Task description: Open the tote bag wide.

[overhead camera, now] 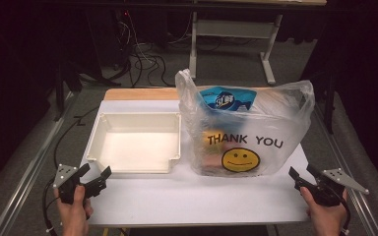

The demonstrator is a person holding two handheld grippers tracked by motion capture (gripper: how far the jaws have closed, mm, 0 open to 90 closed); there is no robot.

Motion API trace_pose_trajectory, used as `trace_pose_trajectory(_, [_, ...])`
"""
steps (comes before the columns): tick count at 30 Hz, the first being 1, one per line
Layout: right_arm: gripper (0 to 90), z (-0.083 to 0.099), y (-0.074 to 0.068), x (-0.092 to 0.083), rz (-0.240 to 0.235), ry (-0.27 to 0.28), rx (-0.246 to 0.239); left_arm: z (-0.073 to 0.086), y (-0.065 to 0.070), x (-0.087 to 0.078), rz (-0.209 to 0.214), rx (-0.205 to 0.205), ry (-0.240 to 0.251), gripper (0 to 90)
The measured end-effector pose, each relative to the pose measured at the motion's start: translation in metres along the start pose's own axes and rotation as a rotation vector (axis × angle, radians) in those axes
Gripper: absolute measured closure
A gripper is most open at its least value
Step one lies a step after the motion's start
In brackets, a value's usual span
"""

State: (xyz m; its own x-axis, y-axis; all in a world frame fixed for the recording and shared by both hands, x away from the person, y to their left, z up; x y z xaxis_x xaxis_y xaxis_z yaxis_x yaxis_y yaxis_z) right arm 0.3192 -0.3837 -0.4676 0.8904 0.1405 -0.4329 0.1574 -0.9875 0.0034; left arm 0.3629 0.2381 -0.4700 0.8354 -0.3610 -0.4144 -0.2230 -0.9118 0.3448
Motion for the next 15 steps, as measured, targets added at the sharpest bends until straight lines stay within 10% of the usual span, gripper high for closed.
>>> trace_pose_trajectory(15, [33.8, -0.045, -0.019, -0.019, -0.029, 0.087, -0.045, -0.026, 0.054, 0.002, 0.038, 0.06, 0.015, 16.4])
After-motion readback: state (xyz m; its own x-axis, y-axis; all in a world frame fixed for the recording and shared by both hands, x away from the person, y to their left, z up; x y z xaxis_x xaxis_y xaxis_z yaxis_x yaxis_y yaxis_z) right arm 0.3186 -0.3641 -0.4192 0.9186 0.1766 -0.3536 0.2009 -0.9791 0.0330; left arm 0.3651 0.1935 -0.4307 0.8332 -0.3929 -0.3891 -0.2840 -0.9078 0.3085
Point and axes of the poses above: each handheld gripper's, and its own axes: x roughly forward along the jaws, z roughly out of its underside, y roughly to its right, the point moved 7 cm from there along x, roughly forward along the jaws, and after that the axes turned 7 degrees about -x, right-handed, at the moved point
